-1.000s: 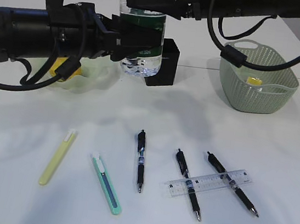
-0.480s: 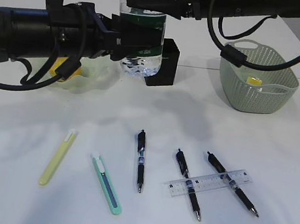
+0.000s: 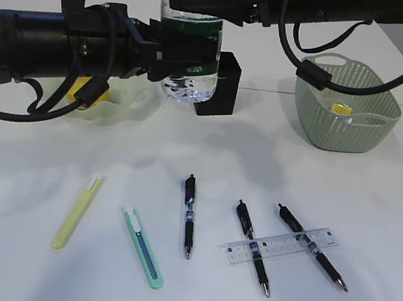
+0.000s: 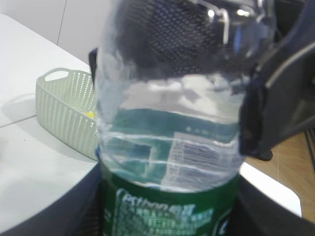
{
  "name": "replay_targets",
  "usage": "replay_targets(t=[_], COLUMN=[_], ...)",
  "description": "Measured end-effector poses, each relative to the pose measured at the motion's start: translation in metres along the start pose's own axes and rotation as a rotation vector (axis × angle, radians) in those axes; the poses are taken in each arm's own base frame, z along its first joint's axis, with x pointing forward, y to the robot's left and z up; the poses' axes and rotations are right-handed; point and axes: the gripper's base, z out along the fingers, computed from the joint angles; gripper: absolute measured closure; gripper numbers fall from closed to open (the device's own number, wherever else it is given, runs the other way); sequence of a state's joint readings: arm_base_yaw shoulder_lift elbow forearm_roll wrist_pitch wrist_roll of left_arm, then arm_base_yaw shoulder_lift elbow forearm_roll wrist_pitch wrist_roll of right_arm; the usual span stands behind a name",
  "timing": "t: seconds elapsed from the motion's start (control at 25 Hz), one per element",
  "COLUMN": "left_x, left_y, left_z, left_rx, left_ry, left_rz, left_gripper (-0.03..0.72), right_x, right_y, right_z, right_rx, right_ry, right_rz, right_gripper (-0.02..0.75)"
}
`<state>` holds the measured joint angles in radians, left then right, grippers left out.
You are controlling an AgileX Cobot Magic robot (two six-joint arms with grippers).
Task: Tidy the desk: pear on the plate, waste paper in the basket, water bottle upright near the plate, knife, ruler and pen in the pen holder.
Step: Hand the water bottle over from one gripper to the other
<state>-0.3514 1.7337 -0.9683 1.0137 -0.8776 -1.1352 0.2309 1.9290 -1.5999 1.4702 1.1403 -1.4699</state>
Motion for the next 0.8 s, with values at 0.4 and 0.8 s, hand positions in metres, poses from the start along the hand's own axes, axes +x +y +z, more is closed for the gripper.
replay_targets(t=[0.4, 0.8], left_x=[0.0002, 0.002], left_y=[0.0005, 0.0013], left_z=[0.0, 0.0005], left_rx=[-0.006, -0.006], left_ry=[0.003, 0.012], left_rz=[0.0, 0.002], left_gripper=[0.305, 0.305], right_x=[0.0001, 0.002], right_y=[-0.0003, -0.0007], right_z=[0.0, 0.0], right_rx=[0.004, 0.009], right_ry=[0.001, 0.022], right_rz=[0.043, 0.091], right_gripper=[0.153, 0.149])
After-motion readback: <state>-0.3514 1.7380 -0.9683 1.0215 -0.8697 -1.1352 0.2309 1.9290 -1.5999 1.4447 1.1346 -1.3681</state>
